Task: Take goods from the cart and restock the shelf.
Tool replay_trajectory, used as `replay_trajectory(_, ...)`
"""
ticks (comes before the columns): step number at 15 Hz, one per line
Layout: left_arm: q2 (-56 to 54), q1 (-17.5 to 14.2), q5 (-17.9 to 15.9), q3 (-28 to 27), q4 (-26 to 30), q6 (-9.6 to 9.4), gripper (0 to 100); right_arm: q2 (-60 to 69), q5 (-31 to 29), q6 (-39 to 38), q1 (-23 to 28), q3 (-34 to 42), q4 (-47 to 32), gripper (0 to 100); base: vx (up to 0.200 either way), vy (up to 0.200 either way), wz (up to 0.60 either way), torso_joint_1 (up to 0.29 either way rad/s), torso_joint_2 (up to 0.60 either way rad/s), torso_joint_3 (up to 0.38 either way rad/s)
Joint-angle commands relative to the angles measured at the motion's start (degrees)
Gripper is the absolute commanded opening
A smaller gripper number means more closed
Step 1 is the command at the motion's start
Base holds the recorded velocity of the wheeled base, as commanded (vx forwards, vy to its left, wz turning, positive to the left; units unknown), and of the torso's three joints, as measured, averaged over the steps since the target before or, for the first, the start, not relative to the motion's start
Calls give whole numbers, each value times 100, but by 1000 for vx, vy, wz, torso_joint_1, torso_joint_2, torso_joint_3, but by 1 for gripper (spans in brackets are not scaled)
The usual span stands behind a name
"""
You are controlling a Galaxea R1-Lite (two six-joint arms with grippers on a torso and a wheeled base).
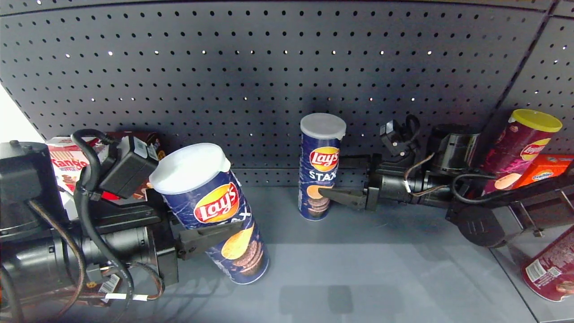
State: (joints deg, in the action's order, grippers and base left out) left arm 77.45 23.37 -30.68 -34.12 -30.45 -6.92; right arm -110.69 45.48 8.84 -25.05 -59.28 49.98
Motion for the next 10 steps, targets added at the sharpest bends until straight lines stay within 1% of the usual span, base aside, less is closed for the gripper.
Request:
replay_trajectory(1,34,1,1,-16,-5,-2,0,-146,4,4,-9,-110,-6,100,0,0,0,0,0,0)
replay_trajectory(10,34,1,1,20,-5,-2,0,-743,-4,4,-70,-567,3,100,0,0,0,0,0,0)
